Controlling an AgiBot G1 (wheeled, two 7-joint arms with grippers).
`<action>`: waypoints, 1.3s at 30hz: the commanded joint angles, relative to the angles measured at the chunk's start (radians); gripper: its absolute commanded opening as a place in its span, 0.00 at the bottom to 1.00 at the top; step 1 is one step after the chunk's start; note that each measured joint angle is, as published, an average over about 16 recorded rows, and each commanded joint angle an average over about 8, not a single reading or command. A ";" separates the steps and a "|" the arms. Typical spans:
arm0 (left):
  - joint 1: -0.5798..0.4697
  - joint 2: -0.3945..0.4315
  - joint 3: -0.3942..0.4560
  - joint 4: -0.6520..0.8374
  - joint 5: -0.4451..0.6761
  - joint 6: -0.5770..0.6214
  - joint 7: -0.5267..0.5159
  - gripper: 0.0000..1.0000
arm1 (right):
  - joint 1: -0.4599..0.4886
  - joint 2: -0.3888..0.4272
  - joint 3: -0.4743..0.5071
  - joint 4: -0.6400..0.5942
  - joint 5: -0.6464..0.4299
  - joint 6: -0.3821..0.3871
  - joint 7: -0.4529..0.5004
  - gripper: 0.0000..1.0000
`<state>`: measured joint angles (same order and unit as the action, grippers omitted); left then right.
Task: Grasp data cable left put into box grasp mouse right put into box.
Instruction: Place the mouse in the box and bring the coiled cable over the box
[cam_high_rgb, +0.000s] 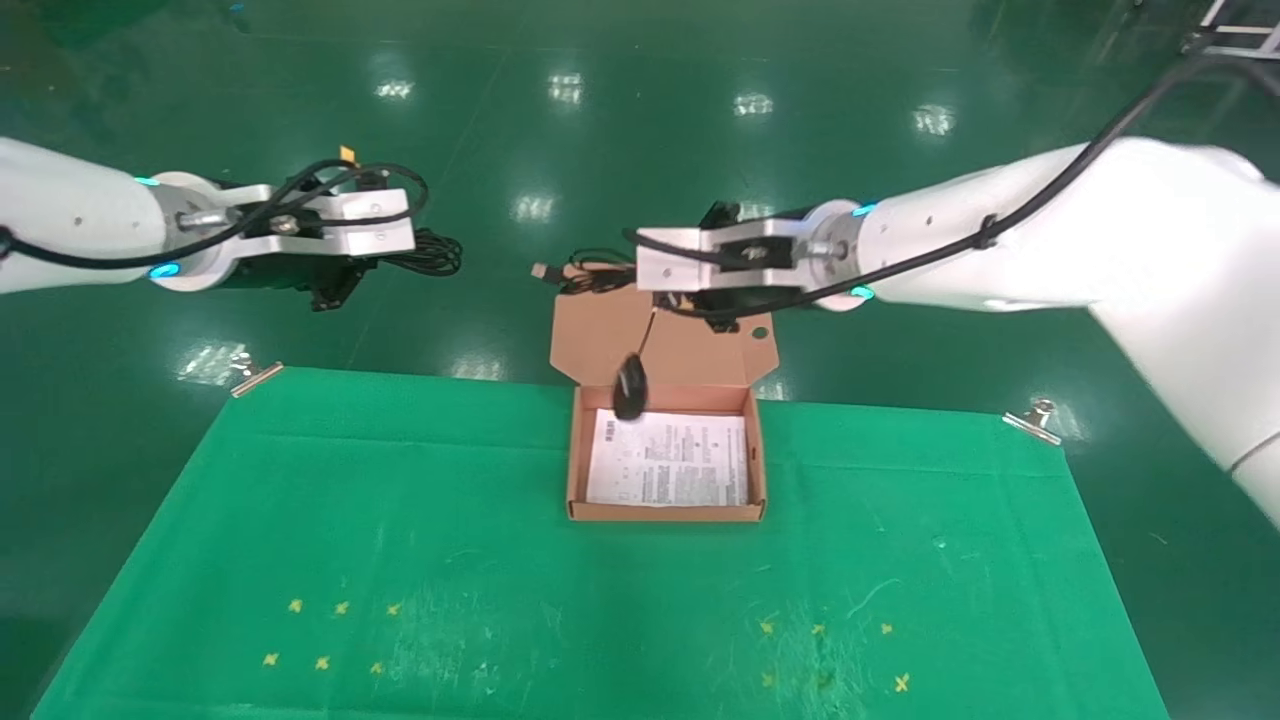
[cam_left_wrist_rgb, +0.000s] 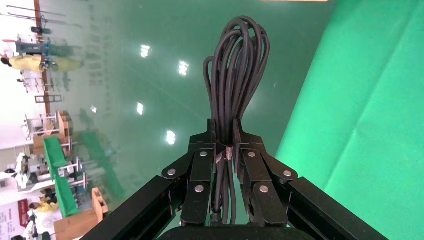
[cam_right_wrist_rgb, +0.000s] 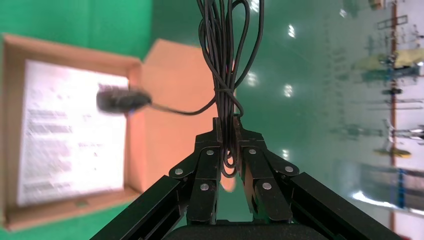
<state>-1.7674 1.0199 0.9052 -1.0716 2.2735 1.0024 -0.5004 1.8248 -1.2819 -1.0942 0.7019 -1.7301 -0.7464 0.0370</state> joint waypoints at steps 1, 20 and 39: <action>0.001 -0.002 0.002 -0.006 0.013 0.005 -0.014 0.00 | -0.009 -0.022 0.002 -0.024 0.015 0.001 -0.014 0.00; 0.006 -0.005 0.003 -0.025 0.025 0.011 -0.032 0.00 | -0.111 -0.056 0.044 -0.229 0.161 0.008 -0.104 0.00; 0.009 -0.004 0.004 -0.027 0.024 0.011 -0.032 0.00 | -0.151 -0.068 0.020 -0.278 0.202 0.027 -0.115 1.00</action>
<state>-1.7552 1.0195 0.9106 -1.0985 2.2956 1.0111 -0.5299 1.6733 -1.3483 -1.0755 0.4282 -1.5272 -0.7191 -0.0756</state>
